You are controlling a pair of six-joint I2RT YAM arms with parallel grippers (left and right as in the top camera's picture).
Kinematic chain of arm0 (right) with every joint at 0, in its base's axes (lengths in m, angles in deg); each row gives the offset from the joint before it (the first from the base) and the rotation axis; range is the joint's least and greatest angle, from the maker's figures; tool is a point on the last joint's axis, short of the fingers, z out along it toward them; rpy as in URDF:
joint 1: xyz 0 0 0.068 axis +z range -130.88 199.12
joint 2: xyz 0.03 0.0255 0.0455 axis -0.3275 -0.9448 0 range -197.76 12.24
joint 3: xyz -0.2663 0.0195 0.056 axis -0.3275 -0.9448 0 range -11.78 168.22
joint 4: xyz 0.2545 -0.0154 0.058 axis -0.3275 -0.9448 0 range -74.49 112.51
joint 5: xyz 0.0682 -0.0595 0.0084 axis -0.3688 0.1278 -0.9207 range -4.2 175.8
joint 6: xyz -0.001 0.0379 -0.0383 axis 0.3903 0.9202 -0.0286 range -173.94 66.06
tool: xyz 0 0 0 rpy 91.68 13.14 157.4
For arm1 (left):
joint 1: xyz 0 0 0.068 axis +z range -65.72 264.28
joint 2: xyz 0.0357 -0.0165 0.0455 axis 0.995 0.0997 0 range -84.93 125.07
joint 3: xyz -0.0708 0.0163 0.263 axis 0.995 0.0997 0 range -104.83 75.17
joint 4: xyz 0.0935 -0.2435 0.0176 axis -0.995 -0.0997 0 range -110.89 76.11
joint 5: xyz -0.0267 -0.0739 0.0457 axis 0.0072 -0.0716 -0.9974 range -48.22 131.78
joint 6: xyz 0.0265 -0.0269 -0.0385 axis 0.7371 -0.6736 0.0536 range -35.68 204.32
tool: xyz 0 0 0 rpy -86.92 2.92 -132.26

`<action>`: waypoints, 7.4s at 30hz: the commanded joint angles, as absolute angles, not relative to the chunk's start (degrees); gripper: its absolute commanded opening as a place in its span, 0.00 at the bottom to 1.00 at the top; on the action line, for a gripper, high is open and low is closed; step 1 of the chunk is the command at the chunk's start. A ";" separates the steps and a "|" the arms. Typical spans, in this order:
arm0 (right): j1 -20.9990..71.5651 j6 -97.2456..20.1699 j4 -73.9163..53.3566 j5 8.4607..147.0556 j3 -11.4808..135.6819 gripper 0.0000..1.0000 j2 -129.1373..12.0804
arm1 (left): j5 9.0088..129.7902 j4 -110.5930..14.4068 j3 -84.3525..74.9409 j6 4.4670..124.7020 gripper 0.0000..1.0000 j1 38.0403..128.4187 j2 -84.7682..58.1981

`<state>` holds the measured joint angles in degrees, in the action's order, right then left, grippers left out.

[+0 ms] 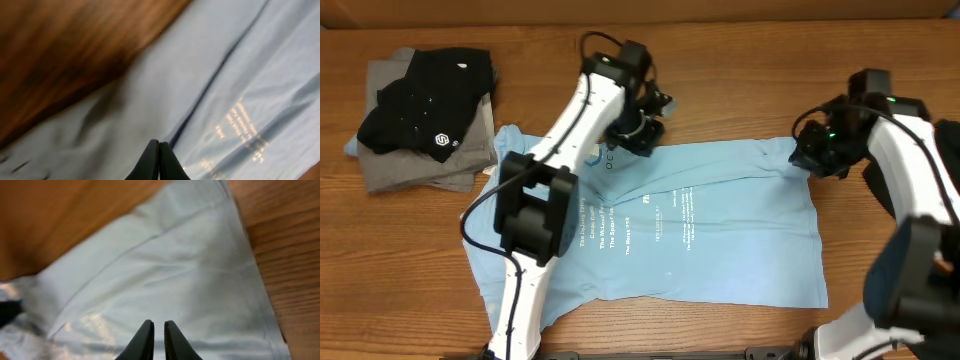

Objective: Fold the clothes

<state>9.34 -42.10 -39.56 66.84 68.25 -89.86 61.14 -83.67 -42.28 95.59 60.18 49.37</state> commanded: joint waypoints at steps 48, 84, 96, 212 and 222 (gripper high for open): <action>9.29 -44.55 -38.31 64.72 69.67 0.20 -65.14 | 55.04 -81.37 -45.97 93.07 0.04 56.14 53.48; 9.29 -44.55 -39.36 64.72 69.67 0.20 -65.12 | 52.92 -89.87 -45.86 90.36 0.18 51.64 51.84; 9.29 -44.53 -39.38 64.72 69.67 0.20 -65.12 | 61.14 -88.04 -45.73 97.29 0.38 55.77 54.96; 9.29 -44.79 -41.24 65.62 69.67 0.20 -65.12 | 75.06 -87.71 -60.81 97.56 0.04 45.23 63.09; 9.29 -44.79 -41.28 66.29 69.67 0.20 -65.12 | 69.42 -92.10 -60.55 100.66 0.14 39.29 63.12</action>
<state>9.40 -44.33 -41.48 65.66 68.54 -65.75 71.63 -91.56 -59.33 99.02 41.93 62.81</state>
